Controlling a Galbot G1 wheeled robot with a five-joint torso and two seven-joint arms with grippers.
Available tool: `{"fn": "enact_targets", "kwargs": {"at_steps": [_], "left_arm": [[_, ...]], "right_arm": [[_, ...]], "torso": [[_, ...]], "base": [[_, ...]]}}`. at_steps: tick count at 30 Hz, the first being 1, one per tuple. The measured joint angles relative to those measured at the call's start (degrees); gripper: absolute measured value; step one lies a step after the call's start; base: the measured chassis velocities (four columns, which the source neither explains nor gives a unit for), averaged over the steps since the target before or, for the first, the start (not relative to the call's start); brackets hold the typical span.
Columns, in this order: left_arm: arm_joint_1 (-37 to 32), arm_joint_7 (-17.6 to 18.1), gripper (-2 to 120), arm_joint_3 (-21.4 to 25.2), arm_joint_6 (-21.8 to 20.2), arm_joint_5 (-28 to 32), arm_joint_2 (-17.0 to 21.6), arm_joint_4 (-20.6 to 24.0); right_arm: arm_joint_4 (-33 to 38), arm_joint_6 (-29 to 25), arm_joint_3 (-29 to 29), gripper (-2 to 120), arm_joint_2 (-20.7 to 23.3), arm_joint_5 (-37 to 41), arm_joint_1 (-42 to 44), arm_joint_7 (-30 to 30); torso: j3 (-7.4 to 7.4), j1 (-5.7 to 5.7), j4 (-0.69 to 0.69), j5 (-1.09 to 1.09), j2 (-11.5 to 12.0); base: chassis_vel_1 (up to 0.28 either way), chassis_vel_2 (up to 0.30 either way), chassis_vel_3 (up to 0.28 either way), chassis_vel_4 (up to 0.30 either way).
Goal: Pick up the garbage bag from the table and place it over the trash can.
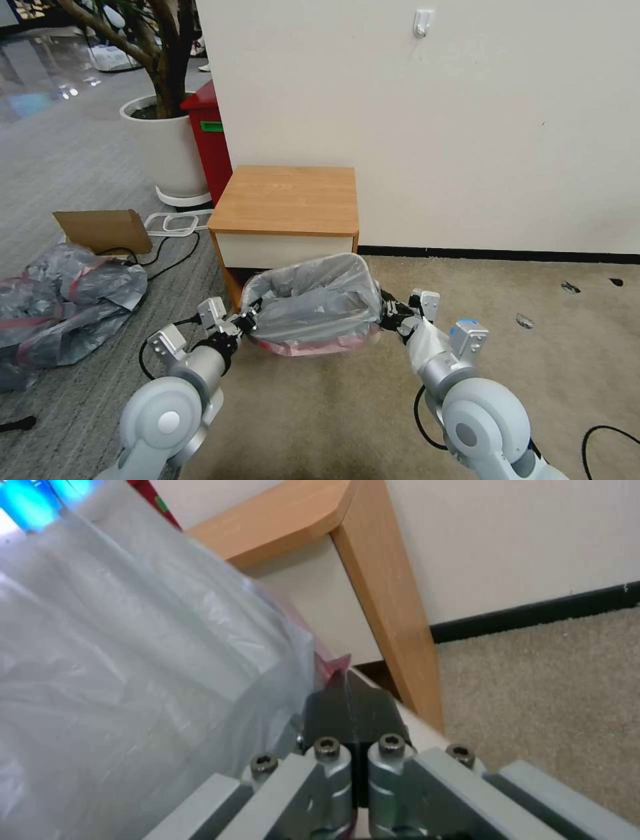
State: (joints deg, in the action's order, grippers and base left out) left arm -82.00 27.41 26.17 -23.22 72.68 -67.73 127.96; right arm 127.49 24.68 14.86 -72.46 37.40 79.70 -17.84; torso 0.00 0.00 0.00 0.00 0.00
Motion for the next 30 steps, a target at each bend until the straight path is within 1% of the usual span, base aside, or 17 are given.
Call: {"fn": "enact_targets", "kwargs": {"at_steps": [5,8,11,13,22,30], "left_arm": [[-0.1,0.1,5,0.5,-0.2,1.4,0.2,0.2],[-0.1,0.1,5,0.8,-0.5,2.3,0.5,0.4],[-0.1,0.1,5,0.9,-0.5,2.4,0.6,0.5],[0.0,0.2,5,1.3,-0.6,3.1,0.9,0.9],[0.1,0.2,5,2.6,-0.6,4.8,1.9,1.7],[0.0,0.2,5,3.0,-0.8,5.0,2.5,2.0]], "right_arm": [[-2.0,-3.5,-0.3,0,-0.7,-3.0,0.0,2.9],[-5.6,-8.1,-0.7,0,-1.8,-7.2,-0.7,6.6],[-6.6,-8.9,-0.7,0,-2.0,-8.2,-0.9,7.3],[-9.8,-11.5,-0.5,0,-2.4,-11.6,-1.0,9.3],[-13.5,-13.7,-0.5,0,-3.3,-13.5,-1.1,10.2],[-14.2,-14.1,-0.7,0,-3.8,-13.8,-1.0,10.4]], "torso": [[0.00,0.00,0.00,0.00,0.0],[0.00,0.00,0.00,0.00,0.0],[0.00,0.00,0.01,0.00,0.0],[0.00,0.00,0.00,0.00,0.0],[0.00,0.00,0.00,0.00,0.0],[0.00,0.00,0.00,0.01,0.0]], "base": [[0.000,0.000,0.000,0.000],[0.000,0.000,0.000,0.000],[0.000,0.000,0.000,0.000],[0.000,0.000,0.000,0.000],[0.000,0.000,0.000,0.000],[0.000,0.000,0.000,0.000]]}}
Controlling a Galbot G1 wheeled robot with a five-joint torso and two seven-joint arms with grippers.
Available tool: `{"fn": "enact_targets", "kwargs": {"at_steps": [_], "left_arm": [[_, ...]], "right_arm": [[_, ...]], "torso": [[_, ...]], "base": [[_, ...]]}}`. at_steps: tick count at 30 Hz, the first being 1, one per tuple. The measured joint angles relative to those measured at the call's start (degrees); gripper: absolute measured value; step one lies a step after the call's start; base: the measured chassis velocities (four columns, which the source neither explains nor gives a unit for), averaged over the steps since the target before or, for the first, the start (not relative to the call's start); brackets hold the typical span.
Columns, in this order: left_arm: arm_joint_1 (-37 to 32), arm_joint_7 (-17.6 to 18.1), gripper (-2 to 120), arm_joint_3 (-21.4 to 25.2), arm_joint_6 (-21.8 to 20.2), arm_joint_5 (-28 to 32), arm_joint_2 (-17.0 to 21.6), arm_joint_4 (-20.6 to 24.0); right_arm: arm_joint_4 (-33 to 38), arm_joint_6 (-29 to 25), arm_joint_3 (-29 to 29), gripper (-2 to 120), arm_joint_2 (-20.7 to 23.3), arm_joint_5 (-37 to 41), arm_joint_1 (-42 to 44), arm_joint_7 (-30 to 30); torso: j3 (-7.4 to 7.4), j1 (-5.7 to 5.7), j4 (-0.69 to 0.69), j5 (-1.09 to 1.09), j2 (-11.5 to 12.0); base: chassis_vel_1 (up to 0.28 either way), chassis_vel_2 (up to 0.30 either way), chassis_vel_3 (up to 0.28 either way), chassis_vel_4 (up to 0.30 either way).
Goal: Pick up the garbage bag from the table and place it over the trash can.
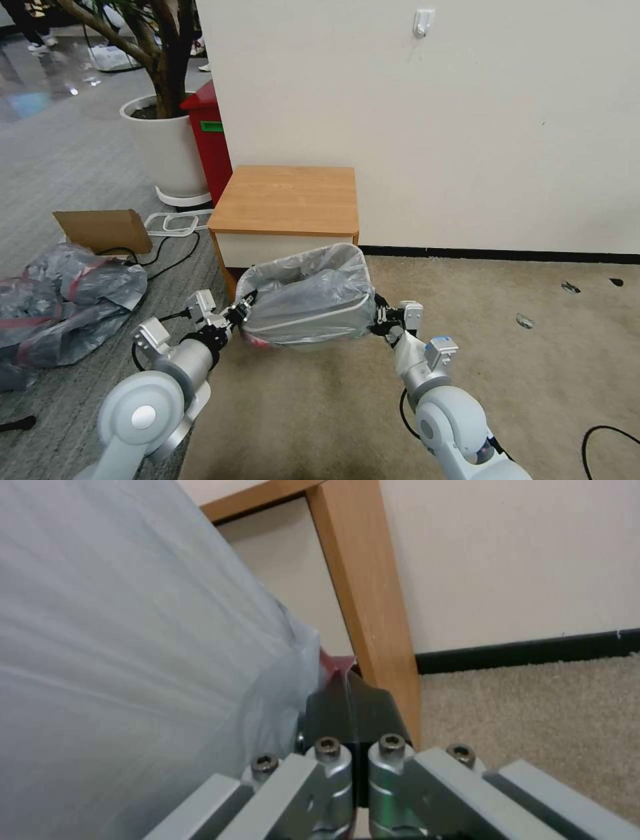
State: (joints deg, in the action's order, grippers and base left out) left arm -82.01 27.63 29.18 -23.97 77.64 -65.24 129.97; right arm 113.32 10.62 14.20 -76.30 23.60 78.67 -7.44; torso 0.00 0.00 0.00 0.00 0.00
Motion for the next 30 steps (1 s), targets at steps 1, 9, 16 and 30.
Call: {"fn": "enact_targets", "kwargs": {"at_steps": [1,9,16,30], "left_arm": [[0.4,0.0,5,-0.5,-0.1,-2.5,0.3,-0.6],[1.7,-0.7,5,-1.4,-0.4,-8.8,1.9,-2.7],[1.7,-0.7,5,-1.9,-1.0,-10.3,2.0,-3.2],[1.1,-3.5,5,-6.3,-1.3,-28.5,2.2,-4.2]], "right_arm": [[2.6,0.2,0.0,8,0.3,4.6,0.8,-0.2],[9.8,0.5,0.9,34,1.7,15.8,3.1,-0.4],[14.6,1.4,2.6,64,3.8,20.9,1.6,-2.6],[19.6,11.1,-4.6,91,22.0,13.7,-13.4,6.2]], "torso": [[0.00,0.00,0.00,0.00,0.0],[0.00,0.00,0.00,0.00,0.0],[0.00,0.00,-0.01,0.00,0.0],[0.00,0.00,0.00,0.00,0.0]], "base": [[0.000,0.000,0.000,0.000],[0.000,0.000,0.000,0.000],[0.000,0.000,0.000,0.000],[0.000,0.000,0.000,0.000]]}}
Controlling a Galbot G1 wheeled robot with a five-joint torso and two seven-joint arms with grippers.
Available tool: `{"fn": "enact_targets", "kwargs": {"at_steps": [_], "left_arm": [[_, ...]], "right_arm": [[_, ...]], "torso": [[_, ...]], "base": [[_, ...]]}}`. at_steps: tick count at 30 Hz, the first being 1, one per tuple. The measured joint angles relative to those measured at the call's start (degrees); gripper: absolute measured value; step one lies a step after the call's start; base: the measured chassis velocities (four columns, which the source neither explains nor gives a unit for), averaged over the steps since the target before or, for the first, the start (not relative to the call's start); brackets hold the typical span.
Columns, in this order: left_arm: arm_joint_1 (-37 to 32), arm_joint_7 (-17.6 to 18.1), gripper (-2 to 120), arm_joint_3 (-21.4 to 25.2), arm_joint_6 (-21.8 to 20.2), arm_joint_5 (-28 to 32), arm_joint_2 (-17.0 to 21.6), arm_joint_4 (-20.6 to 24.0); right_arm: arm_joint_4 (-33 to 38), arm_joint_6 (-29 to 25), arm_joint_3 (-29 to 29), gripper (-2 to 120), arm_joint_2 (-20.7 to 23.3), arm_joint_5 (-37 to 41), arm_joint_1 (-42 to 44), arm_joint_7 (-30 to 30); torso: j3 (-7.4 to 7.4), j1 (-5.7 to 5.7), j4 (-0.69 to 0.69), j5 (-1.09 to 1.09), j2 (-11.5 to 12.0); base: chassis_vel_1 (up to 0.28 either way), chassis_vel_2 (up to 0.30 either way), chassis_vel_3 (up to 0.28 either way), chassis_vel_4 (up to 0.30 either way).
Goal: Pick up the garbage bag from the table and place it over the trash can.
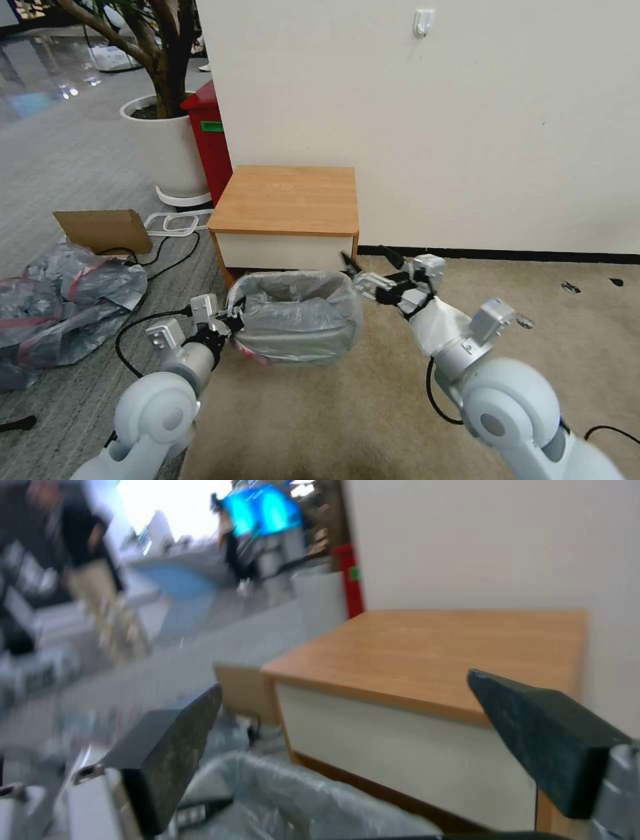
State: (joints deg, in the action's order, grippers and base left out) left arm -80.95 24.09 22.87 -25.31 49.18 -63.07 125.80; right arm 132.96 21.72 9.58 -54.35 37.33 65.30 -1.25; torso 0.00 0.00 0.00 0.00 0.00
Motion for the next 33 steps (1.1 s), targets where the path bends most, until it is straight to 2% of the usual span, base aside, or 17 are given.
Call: {"fn": "enact_targets", "kwargs": {"at_steps": [2,3,7,9,12,13,15,17,20,21,24,33], "left_arm": [[0.1,-0.8,5,-1.2,0.0,-3.4,0.0,0.0],[0.1,-0.8,5,-1.2,0.0,-3.4,0.0,0.0],[0.6,-1.5,5,-2.8,0.1,-6.3,0.0,0.4],[0.7,-1.6,5,-3.0,0.1,-6.7,0.0,0.4],[0.8,-2.3,5,-3.6,0.1,-8.3,0.2,0.5],[0.8,-2.3,5,-3.6,0.1,-8.3,0.2,0.5],[0.9,-2.5,5,-3.9,0.2,-8.9,0.2,0.6],[0.9,-2.6,5,-4.0,0.2,-9.1,0.2,0.6],[1.1,-3.7,5,-4.5,0.7,-11.6,0.3,0.7],[1.1,-3.7,5,-4.5,0.7,-11.6,0.3,0.7],[1.0,-4.9,5,-5.1,1.6,-14.8,0.4,0.8],[0.7,-7.3,5,-6.3,3.2,-20.5,0.4,0.9]], "right_arm": [[-1.3,1.4,-4.8,81,3.3,-3.2,-5.3,2.1],[-1.3,1.4,-4.8,81,3.3,-3.2,-5.3,2.1],[-3.2,4.0,-14.2,62,6.4,-7.7,-13.8,4.4],[-3.5,4.7,-15.8,59,6.6,-8.2,-15.0,4.7],[-4.7,7.7,-21.6,44,6.9,-11.6,-19.9,7.0],[-4.7,7.7,-21.6,44,6.9,-11.6,-19.9,7.0],[-5.3,10.2,-25.0,34,7.1,-12.6,-22.8,7.6],[-5.4,11.0,-25.9,31,7.1,-13.1,-23.6,7.7],[-6.3,16.8,-30.0,16,7.0,-15.2,-28.5,10.0],[-6.3,16.8,-30.0,16,7.0,-15.2,-28.5,10.0],[-7.8,19.0,-32.5,1,6.8,-17.0,-32.0,11.2],[-11.8,19.1,-36.7,0,4.4,-18.8,-36.6,11.6]], "torso": [[0.00,0.00,0.00,0.01,0.0],[0.00,0.00,0.00,0.01,0.0],[0.00,0.00,0.00,0.00,0.0],[0.00,0.00,-0.01,0.00,0.0],[-0.01,0.00,0.00,0.00,0.0],[-0.01,0.00,0.00,0.00,0.0],[-0.01,0.00,0.00,0.00,0.0],[0.00,0.00,-0.01,0.00,0.0],[0.00,0.00,0.00,-0.01,0.0],[0.00,0.00,0.00,-0.01,0.0],[0.00,0.00,0.00,0.00,0.0],[0.00,0.00,0.00,0.00,0.0]], "base": [[0.000,0.000,0.000,0.000],[0.000,0.000,0.000,0.000],[0.000,0.000,0.000,0.000],[0.000,0.000,0.000,0.000],[0.000,0.000,0.000,0.000],[0.000,0.000,0.000,0.000],[0.000,0.000,0.000,0.000],[0.000,0.000,0.000,0.000],[0.000,0.000,0.000,0.000],[0.000,0.000,0.000,0.000],[0.000,0.000,0.000,0.000],[0.000,0.000,0.000,0.000]]}}
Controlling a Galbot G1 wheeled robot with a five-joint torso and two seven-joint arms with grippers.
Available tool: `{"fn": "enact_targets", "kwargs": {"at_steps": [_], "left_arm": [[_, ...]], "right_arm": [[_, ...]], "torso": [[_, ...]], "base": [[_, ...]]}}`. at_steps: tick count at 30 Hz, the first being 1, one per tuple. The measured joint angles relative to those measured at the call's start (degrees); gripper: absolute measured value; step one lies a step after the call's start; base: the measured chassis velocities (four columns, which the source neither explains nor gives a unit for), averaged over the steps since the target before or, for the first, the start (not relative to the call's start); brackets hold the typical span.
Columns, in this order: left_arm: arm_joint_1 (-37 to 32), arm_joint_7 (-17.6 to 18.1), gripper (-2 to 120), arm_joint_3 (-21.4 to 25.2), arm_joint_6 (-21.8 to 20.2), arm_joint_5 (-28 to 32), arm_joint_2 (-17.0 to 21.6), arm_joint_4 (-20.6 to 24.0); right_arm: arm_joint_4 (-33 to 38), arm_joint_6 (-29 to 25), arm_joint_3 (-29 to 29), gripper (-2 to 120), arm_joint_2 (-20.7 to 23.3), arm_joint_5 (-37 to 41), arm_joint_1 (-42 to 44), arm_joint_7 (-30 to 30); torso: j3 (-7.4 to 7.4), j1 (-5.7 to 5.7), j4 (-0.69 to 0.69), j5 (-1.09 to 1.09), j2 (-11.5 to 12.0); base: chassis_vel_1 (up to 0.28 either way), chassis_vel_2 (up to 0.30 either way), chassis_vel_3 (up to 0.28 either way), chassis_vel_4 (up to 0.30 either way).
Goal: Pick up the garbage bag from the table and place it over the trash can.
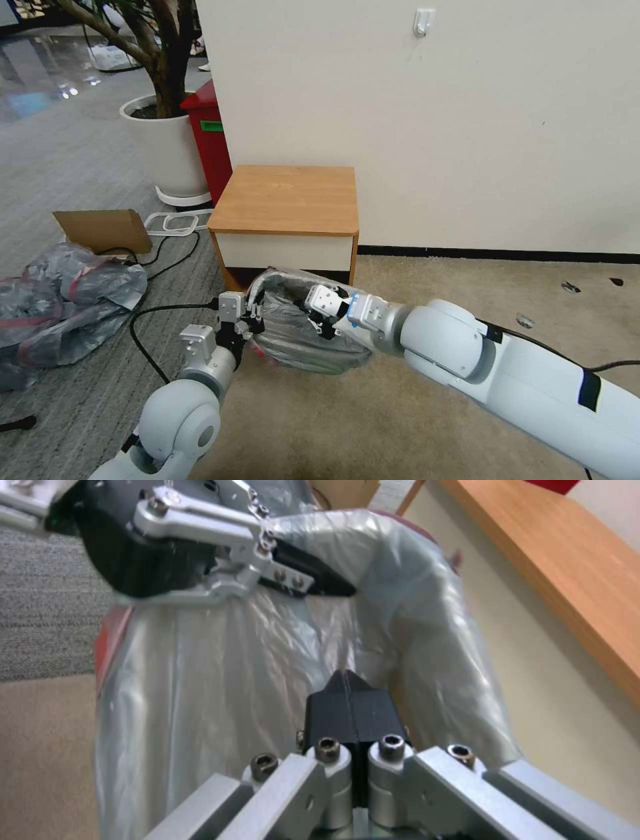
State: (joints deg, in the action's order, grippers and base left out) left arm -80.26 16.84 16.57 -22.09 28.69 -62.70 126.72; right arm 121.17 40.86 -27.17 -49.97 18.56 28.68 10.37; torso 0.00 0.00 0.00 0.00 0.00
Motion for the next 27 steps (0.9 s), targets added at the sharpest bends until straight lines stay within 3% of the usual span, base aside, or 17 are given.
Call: {"fn": "enact_targets", "kwargs": {"at_steps": [11,27], "left_arm": [[-0.3,-1.6,5,-0.9,0.8,-3.3,-0.9,0.2],[-0.5,-2.5,5,-1.4,1.1,-4.8,-2.2,0.6]], "right_arm": [[-5.7,-0.2,-3.8,0,-3.1,-4.7,-1.2,-0.1],[-10.4,-0.3,-5.9,0,-4.1,-7.2,-1.2,0.0]], "torso": [[0.00,0.00,0.00,0.00,0.0],[0.00,0.00,0.00,0.01,0.0]], "base": [[0.000,0.000,0.000,0.000],[0.000,0.000,0.000,0.000]]}}
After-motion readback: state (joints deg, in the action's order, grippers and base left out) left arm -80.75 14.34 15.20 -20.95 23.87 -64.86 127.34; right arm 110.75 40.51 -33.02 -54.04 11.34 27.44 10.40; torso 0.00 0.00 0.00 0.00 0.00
